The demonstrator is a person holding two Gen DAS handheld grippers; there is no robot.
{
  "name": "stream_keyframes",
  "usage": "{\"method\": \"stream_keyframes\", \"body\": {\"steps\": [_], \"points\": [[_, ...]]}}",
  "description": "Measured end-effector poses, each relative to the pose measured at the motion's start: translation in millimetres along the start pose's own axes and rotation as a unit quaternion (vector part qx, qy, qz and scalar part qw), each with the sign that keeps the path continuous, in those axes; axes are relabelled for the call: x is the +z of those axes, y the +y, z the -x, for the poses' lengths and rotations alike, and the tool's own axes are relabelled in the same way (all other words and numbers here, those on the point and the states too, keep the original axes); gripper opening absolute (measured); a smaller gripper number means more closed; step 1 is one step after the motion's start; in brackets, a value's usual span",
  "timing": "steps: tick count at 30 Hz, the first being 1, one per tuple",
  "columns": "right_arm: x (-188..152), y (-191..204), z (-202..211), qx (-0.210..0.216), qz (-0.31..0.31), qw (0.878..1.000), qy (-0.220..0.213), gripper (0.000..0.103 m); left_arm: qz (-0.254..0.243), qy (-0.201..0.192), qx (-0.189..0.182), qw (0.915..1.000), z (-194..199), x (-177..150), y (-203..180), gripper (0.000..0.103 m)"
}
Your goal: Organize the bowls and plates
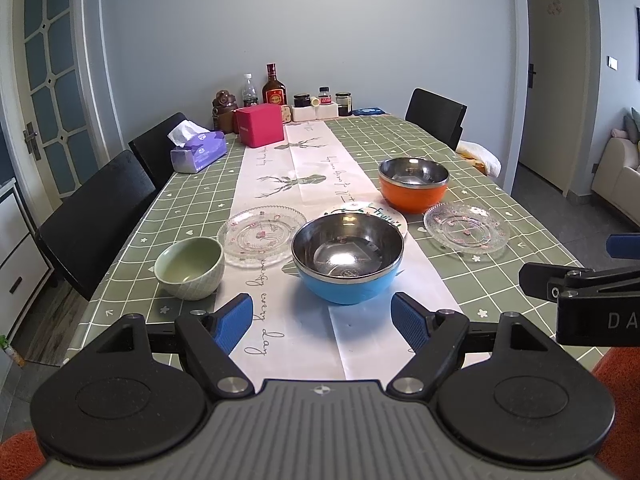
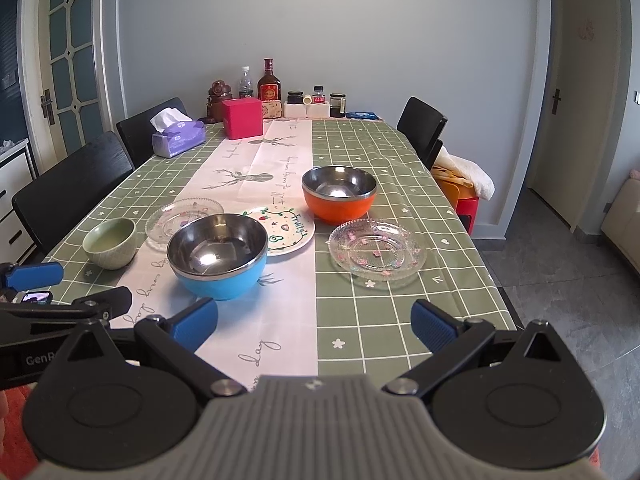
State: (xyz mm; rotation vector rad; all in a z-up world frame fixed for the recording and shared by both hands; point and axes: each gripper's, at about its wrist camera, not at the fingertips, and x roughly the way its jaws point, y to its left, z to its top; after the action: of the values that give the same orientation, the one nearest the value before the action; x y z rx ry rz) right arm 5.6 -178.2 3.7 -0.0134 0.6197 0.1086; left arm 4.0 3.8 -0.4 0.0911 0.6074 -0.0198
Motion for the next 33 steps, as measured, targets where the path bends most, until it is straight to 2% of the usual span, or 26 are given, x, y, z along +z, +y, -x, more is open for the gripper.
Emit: {"method": "stream_keyframes", "body": {"steps": [33], "points": [[-1.9, 2.6, -3.9, 0.000, 0.004, 1.000, 0.008, 0.100, -0.001, -0.003, -0.001, 1.0000, 3.1, 1.2, -2.7, 0.092]]}}
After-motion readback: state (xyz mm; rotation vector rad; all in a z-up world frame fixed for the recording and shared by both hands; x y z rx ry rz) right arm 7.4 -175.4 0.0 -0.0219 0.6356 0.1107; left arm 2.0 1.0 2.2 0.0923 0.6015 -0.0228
